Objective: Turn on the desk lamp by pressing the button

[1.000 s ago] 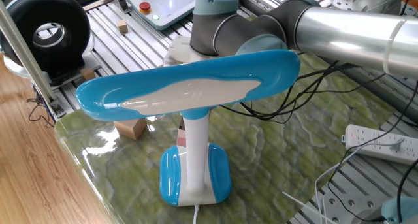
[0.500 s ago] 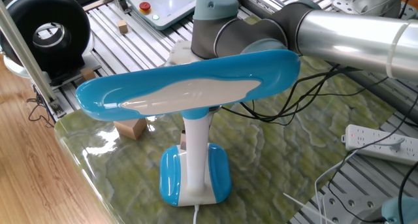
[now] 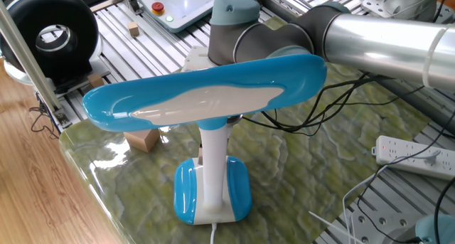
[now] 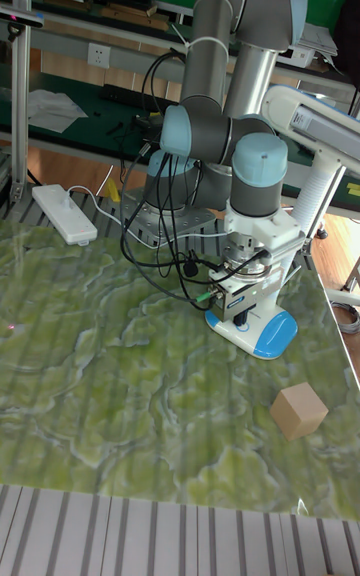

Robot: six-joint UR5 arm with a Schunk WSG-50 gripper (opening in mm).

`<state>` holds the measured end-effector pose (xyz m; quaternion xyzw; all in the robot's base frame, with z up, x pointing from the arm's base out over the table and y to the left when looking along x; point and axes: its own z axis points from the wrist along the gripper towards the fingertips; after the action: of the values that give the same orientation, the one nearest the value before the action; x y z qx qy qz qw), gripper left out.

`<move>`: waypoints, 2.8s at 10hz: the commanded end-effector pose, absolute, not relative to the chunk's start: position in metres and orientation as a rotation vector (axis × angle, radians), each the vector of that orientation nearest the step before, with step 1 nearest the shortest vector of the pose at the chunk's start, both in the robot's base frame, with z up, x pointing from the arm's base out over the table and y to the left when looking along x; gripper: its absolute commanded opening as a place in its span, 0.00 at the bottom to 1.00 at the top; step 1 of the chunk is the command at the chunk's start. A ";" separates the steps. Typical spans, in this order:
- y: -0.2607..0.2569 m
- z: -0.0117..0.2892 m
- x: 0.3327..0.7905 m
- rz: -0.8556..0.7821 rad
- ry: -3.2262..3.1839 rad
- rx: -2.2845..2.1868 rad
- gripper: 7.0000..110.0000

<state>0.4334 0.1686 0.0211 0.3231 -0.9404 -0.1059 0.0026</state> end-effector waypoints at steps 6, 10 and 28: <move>0.184 0.019 0.440 -0.374 -2.968 1.018 0.00; 0.178 0.017 0.438 -0.345 -2.964 1.003 0.00; 0.181 0.010 0.438 -0.346 -2.957 0.997 0.00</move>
<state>0.4341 0.1747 0.0133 0.3238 -0.9404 -0.1035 0.0065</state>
